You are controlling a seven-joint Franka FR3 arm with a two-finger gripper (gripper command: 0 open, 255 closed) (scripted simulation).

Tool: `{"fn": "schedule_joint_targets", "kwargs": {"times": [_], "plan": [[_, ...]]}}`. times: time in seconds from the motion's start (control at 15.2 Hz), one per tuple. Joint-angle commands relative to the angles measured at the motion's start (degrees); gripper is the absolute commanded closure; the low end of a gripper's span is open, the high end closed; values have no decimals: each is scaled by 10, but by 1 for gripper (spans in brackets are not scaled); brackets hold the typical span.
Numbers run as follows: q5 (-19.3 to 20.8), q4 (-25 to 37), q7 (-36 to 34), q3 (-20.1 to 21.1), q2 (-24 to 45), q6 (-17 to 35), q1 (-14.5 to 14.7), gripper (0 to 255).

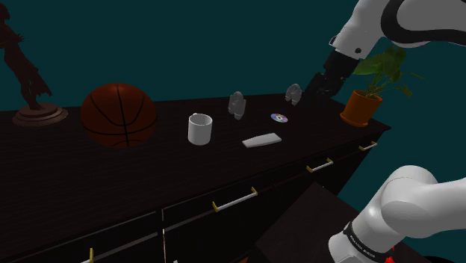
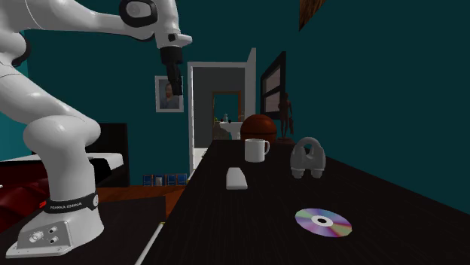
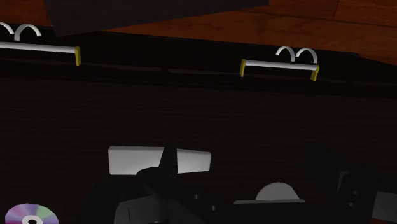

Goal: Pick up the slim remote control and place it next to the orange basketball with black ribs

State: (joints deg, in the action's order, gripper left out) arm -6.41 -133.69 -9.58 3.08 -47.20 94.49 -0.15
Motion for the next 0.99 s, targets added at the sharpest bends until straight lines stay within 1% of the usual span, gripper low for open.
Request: {"fn": "schedule_joint_targets", "kwargs": {"times": [0.0,0.2,0.46,0.66,0.92], "plan": [[0,0,0,0,0,0,0,0],[27,-31,109,-40,20,38,21,0],[61,-55,252,-93,65,93,47,0],[83,-61,358,-131,111,136,67,0],[103,-53,497,-178,187,193,96,0]]}}
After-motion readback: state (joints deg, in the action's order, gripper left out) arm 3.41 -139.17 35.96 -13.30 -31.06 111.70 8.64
